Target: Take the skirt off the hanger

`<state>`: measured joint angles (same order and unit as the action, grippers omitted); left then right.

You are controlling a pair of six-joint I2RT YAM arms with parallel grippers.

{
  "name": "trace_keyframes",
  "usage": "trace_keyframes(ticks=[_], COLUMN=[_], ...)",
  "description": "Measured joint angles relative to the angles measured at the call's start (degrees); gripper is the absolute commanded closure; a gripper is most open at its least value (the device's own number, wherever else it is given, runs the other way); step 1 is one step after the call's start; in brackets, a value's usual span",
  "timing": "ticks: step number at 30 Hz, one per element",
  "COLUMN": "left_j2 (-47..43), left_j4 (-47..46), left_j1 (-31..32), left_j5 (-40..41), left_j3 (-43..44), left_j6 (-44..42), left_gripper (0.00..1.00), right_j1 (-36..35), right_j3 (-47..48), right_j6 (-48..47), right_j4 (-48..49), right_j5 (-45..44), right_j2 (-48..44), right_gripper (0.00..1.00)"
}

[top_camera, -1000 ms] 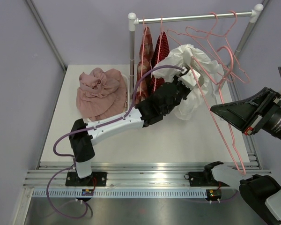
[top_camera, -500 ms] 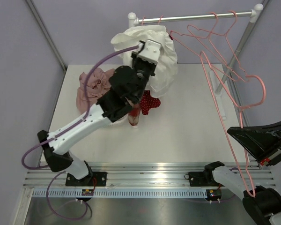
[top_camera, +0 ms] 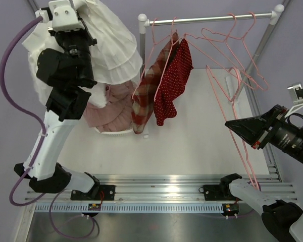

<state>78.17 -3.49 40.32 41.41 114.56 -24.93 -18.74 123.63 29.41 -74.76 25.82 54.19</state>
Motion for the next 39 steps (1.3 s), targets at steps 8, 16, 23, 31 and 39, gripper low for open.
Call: trace_keyframes(ticks=[8, 16, 23, 31, 39], left_j2=[10.54, 13.84, 8.11, -6.71, -31.95], left_j4=[13.49, 15.23, 12.59, 10.45, 6.73], left_j1=[-15.87, -19.1, -19.28, -13.31, 1.64], left_j5=[-10.25, -16.17, -20.85, -23.67, -22.75], left_j3=[2.03, -17.16, -45.27, -65.24, -84.78], left_j6=[13.55, 23.98, 35.47, 44.19, 51.67], left_gripper=[1.0, 1.0, 0.01, 0.01, 0.01], right_j1=[0.0, 0.0, 0.0, 0.0, 0.0], right_j3=[-6.51, -10.4, -10.8, -10.25, -1.01], right_j6=[-1.18, -2.51, -3.21, -4.81, -6.6], right_j4=[4.52, 8.07, 13.16, 22.01, 25.55], right_j5=[-1.36, -3.32, -7.5, -13.31, -16.28], right_j2=[0.04, 1.53, 6.56, 21.03, 34.42], right_gripper=[1.0, 1.0, 1.0, 1.0, 1.0])
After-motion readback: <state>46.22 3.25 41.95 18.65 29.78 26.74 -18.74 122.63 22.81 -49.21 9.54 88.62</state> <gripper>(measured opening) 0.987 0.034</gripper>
